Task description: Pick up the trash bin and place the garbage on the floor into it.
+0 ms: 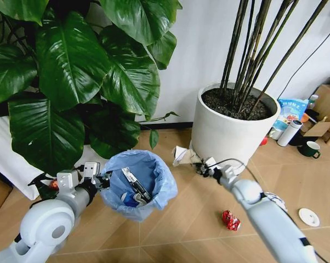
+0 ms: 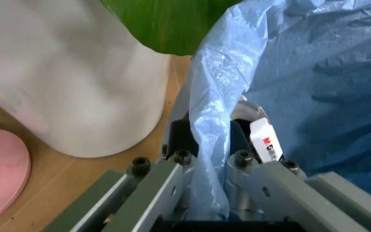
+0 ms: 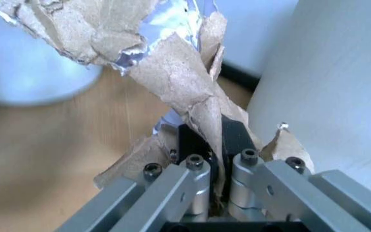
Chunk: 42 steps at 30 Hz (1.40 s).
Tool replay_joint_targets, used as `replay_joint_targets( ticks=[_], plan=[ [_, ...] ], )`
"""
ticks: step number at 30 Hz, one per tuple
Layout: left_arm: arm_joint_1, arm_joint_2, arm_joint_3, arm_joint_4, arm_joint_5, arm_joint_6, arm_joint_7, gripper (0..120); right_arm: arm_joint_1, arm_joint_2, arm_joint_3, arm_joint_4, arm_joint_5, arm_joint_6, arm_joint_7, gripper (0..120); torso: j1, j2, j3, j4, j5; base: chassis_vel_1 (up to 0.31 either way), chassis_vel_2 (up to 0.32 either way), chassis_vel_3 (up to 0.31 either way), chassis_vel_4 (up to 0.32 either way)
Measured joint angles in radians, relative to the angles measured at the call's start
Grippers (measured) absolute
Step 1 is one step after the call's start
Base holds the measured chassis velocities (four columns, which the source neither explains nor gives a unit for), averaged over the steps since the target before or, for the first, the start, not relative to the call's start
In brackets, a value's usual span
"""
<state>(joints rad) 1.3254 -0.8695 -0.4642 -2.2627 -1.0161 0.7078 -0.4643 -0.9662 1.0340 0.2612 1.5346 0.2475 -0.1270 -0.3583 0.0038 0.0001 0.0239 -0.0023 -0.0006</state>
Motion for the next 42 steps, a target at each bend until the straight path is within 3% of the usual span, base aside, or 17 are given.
replay_joint_targets(
  ticks=[6, 9, 19, 26, 39, 42],
  plan=[
    [-0.02, -0.015, 0.022, 0.026, 0.008, 0.0, 0.006, 0, -0.009, -0.084, 0.033, 0.27, 0.216, -0.083, 0.055, 0, 0.0, 0.0, 0.0, 0.0001, -0.0002, 0.0, 0.0, 0.0, 0.0],
    [-0.029, -0.022, 0.031, 0.034, 0.009, 0.001, 0.007, 0, 0.01, -0.094, 0.026, 0.341, 0.297, -0.131, 0.093, 0, 0.0, 0.0, 0.0, 0.0001, -0.0004, 0.0, 0.0, 0.0, 0.0],
    [-0.07, -0.048, 0.077, 0.072, 0.012, 0.003, 0.012, 0, 0.043, -0.11, -0.123, 0.564, 0.545, -0.233, 0.192, 0, 0.0, 0.0, 0.0, 0.0002, -0.0004, 0.0, 0.0, 0.0, 0.0],
    [-0.085, -0.046, 0.082, 0.075, 0.009, 0.003, 0.012, 0, 0.045, -0.12, -0.203, 0.598, 0.567, -0.243, 0.194, 0, 0.0, 0.0, 0.0, 0.0001, -0.0002, 0.0, 0.0, 0.0, 0.0],
    [-0.087, -0.041, 0.079, 0.073, 0.007, 0.003, 0.022, 0, 0.107, -0.08, -0.357, 0.502, 0.495, -0.235, 0.183, 0, 0.0, 0.0, 0.0, 0.0001, -0.0002, 0.0, 0.0, 0.0, 0.0],
    [-0.087, -0.041, 0.076, 0.07, 0.008, 0.003, 0.022, 0, 0.118, -0.08, -0.377, 0.497, 0.464, -0.232, 0.183, 14, 0.0, 0.0, 0.0, 0.0002, -0.0003, 0.0, 0.0, 0.0, 0.0]
  ],
)
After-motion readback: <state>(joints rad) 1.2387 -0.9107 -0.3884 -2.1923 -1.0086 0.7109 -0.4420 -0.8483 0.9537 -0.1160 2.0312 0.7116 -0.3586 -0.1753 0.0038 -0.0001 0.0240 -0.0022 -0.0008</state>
